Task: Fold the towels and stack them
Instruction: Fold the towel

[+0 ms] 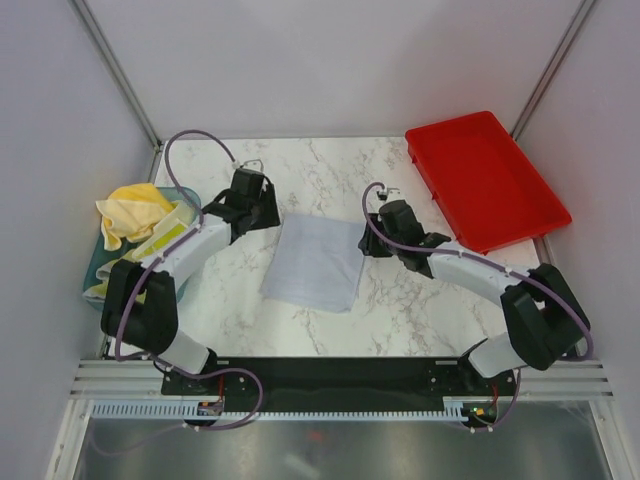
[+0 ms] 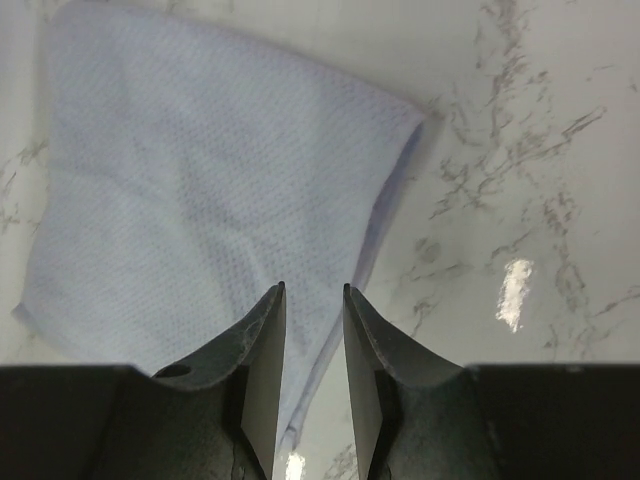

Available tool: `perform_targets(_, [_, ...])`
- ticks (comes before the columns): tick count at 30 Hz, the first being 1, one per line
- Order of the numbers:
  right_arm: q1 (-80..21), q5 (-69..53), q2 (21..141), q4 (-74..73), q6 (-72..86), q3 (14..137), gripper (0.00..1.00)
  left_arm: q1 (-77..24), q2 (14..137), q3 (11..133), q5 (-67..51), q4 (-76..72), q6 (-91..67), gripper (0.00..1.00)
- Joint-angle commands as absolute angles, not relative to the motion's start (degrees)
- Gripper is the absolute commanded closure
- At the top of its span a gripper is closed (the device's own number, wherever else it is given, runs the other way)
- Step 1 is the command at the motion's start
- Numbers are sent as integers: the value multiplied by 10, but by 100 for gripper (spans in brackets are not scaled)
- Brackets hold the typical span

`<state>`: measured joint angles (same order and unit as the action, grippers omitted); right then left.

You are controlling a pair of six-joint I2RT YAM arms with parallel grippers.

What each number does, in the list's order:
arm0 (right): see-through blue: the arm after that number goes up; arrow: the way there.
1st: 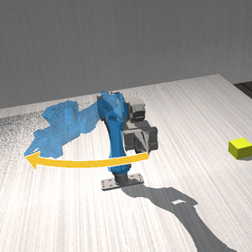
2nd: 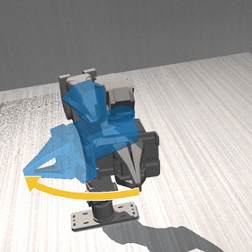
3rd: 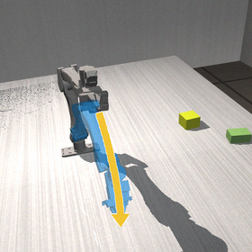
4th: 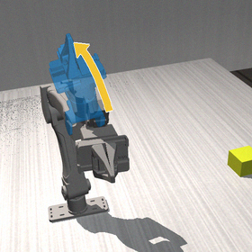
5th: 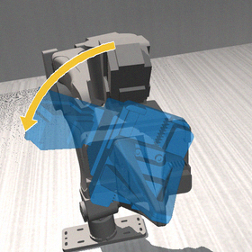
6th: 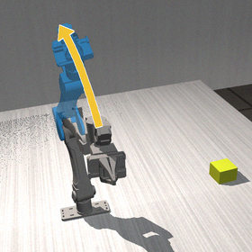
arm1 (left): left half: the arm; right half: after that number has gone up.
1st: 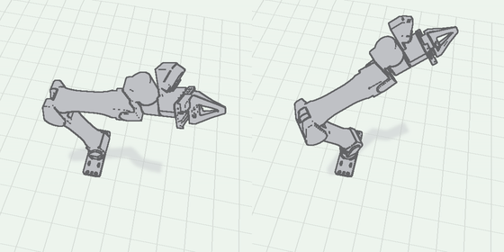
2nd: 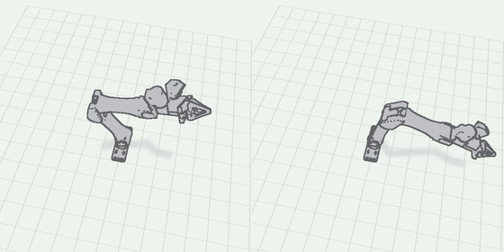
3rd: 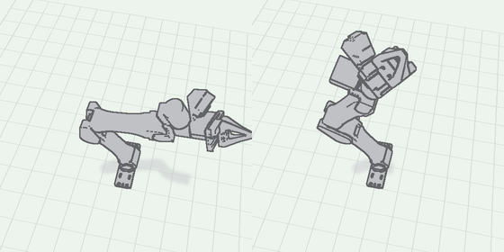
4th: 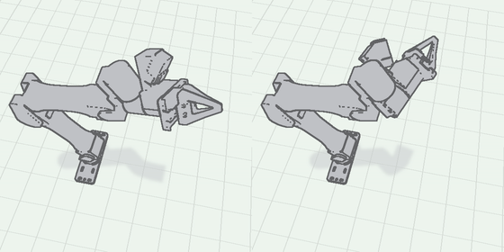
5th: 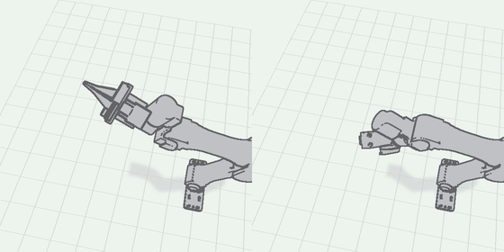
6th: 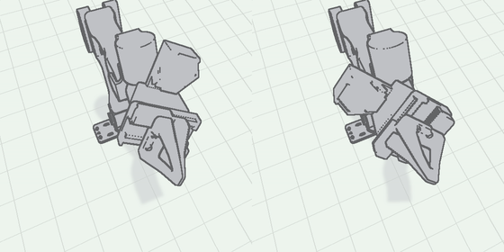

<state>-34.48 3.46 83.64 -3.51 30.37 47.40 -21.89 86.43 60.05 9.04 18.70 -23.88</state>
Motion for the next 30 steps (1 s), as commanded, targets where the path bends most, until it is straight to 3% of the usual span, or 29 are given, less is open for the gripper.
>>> perform_targets(1, [-303, 8, 875, -39, 305, 513, 63, -198, 917, 671, -18, 185, -195, 44])
perform_targets(6, [-277, -35, 922, -19, 303, 535, 63, -176, 997, 714, -62, 183, -178, 44])
perform_targets(10, [-265, -51, 956, -11, 318, 550, 63, -176, 1047, 743, -75, 185, -165, 51])
perform_targets(19, [-252, -64, 990, 29, 329, 554, 64, -175, 1100, 757, -94, 156, -153, 51])
perform_targets(30, [-240, -81, 1022, 54, 336, 562, 68, -175, 1124, 771, -108, 145, -152, 59])
